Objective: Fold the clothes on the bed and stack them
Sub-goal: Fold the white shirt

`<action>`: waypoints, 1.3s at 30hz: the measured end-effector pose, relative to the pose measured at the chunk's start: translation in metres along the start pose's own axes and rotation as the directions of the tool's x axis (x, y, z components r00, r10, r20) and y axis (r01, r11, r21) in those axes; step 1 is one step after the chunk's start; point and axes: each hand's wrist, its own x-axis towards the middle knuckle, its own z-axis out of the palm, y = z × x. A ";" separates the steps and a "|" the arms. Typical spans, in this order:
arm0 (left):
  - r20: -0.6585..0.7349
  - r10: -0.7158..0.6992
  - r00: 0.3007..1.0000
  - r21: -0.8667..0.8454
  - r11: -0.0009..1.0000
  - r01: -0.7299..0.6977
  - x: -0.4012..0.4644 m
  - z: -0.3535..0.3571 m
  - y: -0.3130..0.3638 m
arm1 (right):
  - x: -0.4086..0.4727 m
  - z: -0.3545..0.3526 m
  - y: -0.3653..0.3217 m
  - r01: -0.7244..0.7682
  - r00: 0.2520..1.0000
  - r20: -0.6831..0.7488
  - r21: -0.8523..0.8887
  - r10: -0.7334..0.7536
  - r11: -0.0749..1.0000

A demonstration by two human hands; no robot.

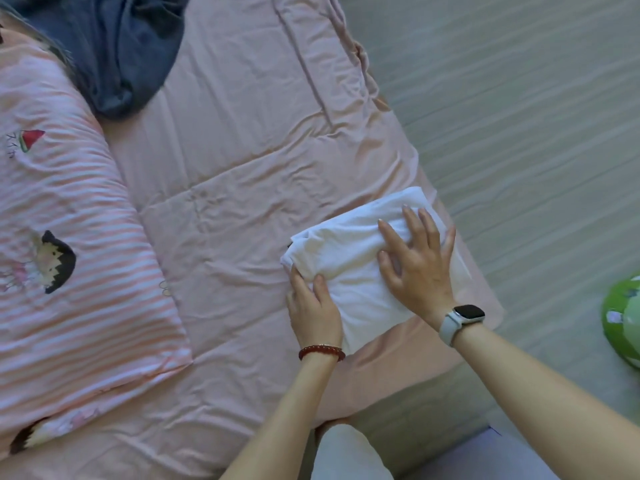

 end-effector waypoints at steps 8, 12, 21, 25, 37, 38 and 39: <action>0.039 0.062 0.997 -0.335 0.941 -0.046 0.002 0.020 -0.005 | 0.013 -0.003 0.019 -0.089 0.986 -0.133 0.093 0.101 0.992; -0.043 -0.056 0.998 -0.055 0.997 0.053 0.019 0.012 -0.018 | 0.014 0.009 0.018 0.003 0.996 -0.084 0.016 -0.001 1.000; 0.081 0.534 0.842 0.618 0.636 -0.462 0.014 0.048 -0.020 | 0.012 0.028 0.029 0.033 0.999 0.042 -0.008 -0.033 0.999; 0.108 0.477 0.872 0.624 0.650 -0.433 0.023 0.067 -0.053 | 0.003 0.052 0.046 0.106 0.994 0.016 0.098 -0.108 0.990; 0.127 0.416 0.900 0.615 0.679 -0.401 0.039 0.079 -0.069 | 0.010 0.066 0.044 0.092 0.981 0.164 0.061 -0.101 0.994; 0.132 0.414 0.901 0.628 0.668 -0.399 0.039 0.075 -0.062 | 0.010 0.058 0.039 0.059 0.979 0.193 0.042 -0.066 0.997; 0.126 0.414 0.901 0.635 0.665 -0.394 0.040 0.069 -0.056 | 0.011 0.049 0.034 0.040 0.978 0.205 0.029 -0.045 0.999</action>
